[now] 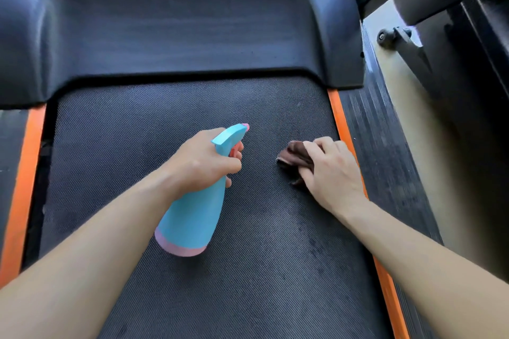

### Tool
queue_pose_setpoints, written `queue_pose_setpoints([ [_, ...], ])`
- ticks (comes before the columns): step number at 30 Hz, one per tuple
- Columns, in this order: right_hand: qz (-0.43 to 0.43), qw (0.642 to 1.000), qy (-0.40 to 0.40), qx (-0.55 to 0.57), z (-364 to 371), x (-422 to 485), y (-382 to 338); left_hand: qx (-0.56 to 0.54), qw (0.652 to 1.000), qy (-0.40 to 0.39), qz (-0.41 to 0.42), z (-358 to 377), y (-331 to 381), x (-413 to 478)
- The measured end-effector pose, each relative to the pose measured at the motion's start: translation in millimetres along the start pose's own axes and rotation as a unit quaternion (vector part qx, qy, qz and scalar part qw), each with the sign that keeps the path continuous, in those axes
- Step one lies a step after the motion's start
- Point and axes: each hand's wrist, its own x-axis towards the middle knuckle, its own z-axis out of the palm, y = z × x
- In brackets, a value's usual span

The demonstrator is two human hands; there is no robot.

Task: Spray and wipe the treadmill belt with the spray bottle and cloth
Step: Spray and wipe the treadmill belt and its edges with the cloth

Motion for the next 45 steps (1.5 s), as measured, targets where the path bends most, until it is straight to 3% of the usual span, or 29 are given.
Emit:
queue_pose_setpoints([
  [4, -0.005, 0.999, -0.009, -0.038, -9, -18, -2, -0.012, 1.0, -0.006, -0.002, 1, -3, 1],
  [9, -0.166, 0.986, 0.023, -0.017, 7, -35, 19, -0.02, 1.0, -0.004, -0.003, 0, -3, 2],
  [14, -0.212, 0.974, 0.063, -0.039, 20, 12, 21, -0.013, 1.0, 0.008, -0.005, -1, -2, 7],
  [16, -0.179, 0.979, 0.088, -0.037, 20, 35, 18, -0.02, 1.0, 0.006, -0.001, -1, -1, 8],
  [20, 0.046, 0.987, 0.155, -0.008, 6, 101, 12, -0.021, 1.0, 0.02, 0.003, -3, 0, 10],
  [24, 0.117, 0.991, 0.059, -0.038, 11, 135, -7, -0.017, 0.999, 0.028, -0.009, -5, 1, 10],
  [27, 0.115, 0.993, 0.033, -0.011, 7, 112, -9, -0.014, 1.0, 0.025, -0.007, -7, 1, 9],
  [31, 0.037, 0.999, -0.007, -0.011, -5, 44, 4, -0.022, 0.999, 0.022, -0.008, -6, 2, 10],
  [35, -0.003, 0.998, 0.026, -0.059, 3, 42, 10, -0.015, 1.0, 0.01, 0.001, -3, 4, 11],
  [38, 0.067, 0.994, 0.071, -0.055, 8, 92, -1, -0.016, 1.0, 0.009, 0.002, -1, 4, 11],
  [41, 0.148, 0.986, 0.053, -0.056, 7, 132, -13, -0.014, 1.0, 0.019, -0.003, -2, 4, 11],
  [45, 0.136, 0.99, 0.023, -0.024, 1, 89, -15, -0.009, 1.0, 0.012, 0.0, -5, 4, 4],
])
